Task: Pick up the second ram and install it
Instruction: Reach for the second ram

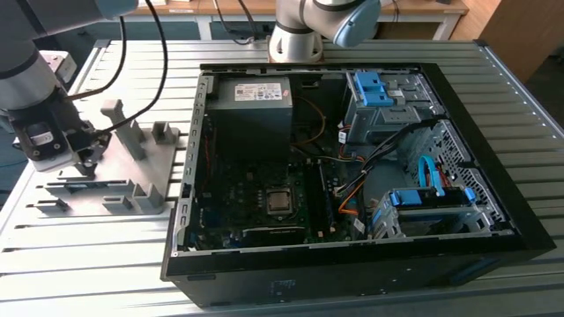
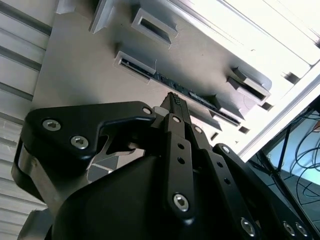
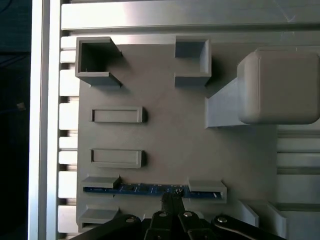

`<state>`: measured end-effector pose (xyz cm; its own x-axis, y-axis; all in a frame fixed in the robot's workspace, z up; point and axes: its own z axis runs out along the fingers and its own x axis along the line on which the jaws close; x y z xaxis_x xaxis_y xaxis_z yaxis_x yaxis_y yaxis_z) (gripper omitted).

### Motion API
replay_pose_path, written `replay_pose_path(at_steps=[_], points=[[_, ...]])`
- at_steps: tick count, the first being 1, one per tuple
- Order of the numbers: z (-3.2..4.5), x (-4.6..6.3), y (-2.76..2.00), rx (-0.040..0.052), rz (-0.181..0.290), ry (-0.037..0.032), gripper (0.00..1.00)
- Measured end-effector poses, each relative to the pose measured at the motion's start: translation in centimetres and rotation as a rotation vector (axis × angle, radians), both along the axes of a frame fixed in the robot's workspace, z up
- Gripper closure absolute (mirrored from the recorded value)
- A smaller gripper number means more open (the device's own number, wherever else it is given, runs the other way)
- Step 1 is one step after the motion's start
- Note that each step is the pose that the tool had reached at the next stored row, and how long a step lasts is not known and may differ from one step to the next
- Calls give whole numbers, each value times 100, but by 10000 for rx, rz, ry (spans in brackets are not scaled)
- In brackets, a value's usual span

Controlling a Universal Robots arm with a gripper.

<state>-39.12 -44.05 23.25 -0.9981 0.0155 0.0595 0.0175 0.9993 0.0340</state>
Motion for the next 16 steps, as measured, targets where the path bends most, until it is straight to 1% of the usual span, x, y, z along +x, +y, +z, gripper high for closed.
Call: replay_pose_path(at_steps=[13,16], points=[[-237,0,0,0,-1,0,90],[-284,-2,-2,-12,0,18,90]])
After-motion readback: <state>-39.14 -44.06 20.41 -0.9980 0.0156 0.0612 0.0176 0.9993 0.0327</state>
